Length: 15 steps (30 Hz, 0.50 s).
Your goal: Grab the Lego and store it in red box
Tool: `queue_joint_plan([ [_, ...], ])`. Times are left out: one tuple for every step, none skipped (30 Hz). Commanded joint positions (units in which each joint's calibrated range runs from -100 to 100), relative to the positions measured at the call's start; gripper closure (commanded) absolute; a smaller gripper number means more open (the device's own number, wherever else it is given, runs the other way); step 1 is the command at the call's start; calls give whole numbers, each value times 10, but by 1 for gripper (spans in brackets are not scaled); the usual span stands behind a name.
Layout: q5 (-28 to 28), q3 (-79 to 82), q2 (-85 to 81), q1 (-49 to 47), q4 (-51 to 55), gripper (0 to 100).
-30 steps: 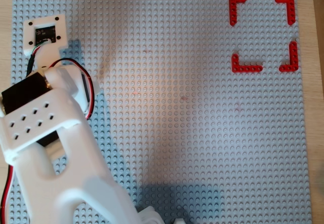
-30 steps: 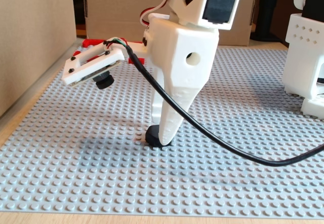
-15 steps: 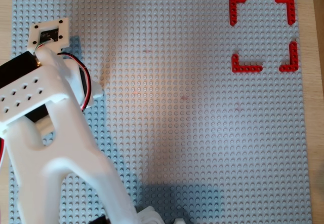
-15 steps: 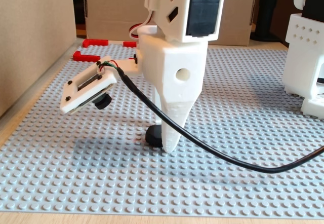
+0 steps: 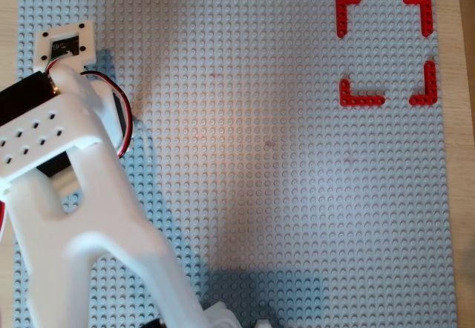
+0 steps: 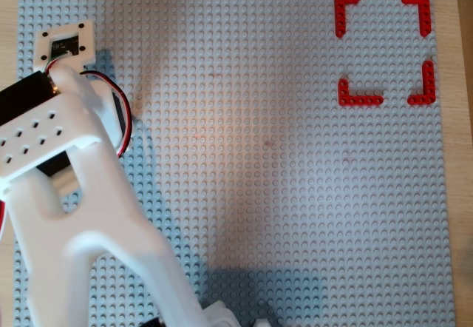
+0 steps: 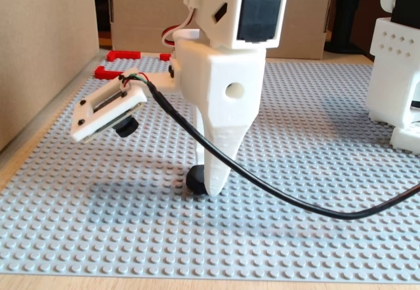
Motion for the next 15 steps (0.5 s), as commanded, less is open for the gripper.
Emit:
queue_joint_plan([
  [21, -33, -112, 15, 26, 98],
  [22, -48, -138, 19, 41, 98],
  [24, -68, -162, 26, 60, 98],
  [29, -91, -185, 37, 79, 97],
  [33, -119, -207, 57, 104, 97],
  [35, -145, -221, 71, 126, 97],
  [36, -171, -232, 86, 150, 97],
  [39, -193, -240, 99, 171, 98],
  [41, -221, -248, 115, 197, 98],
  [43, -240, -253, 126, 212, 98],
  [45, -261, -259, 140, 226, 98],
  [48, -283, -262, 157, 237, 98],
  [50, -303, -264, 176, 245, 98],
  [53, -321, -263, 199, 249, 98],
  [56, -330, -262, 215, 250, 98],
])
